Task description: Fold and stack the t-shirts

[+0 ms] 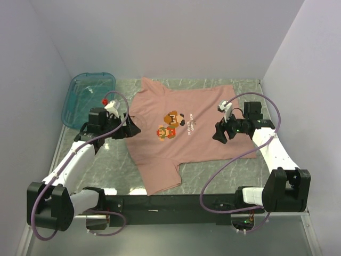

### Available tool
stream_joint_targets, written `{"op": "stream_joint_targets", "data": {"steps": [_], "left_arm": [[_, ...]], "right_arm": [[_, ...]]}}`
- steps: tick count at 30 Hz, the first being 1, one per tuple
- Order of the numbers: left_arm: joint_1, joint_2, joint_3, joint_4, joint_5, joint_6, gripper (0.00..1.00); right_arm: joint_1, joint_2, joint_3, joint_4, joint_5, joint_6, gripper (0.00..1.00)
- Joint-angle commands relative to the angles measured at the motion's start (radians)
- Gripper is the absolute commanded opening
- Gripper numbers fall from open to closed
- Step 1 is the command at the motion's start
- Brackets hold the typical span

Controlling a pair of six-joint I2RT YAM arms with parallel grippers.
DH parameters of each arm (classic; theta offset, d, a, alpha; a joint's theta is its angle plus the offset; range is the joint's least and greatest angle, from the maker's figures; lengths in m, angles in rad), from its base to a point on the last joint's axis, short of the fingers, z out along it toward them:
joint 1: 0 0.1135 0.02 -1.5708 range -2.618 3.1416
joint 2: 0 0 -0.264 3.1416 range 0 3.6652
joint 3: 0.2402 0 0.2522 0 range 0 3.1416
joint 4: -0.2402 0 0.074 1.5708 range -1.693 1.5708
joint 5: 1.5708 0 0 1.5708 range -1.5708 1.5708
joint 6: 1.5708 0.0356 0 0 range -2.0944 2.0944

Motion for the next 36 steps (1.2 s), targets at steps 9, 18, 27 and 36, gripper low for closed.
{"op": "stream_joint_targets", "data": {"steps": [9,18,27,36], "left_arm": [[-0.001,0.031,0.052,0.014,0.047,0.002,0.86],[-0.001,0.040,0.054,0.012,0.057,-0.003,0.86],[-0.001,0.046,0.056,0.008,0.065,-0.006,0.85],[-0.001,0.045,0.056,0.008,0.068,-0.006,0.85]], "right_arm": [[-0.010,0.021,0.008,-0.001,-0.007,-0.010,0.77],[-0.012,0.030,0.006,-0.001,0.001,-0.013,0.77],[-0.013,0.038,0.005,-0.003,0.007,-0.014,0.77],[-0.015,0.036,0.006,-0.003,0.010,-0.020,0.77]]}}
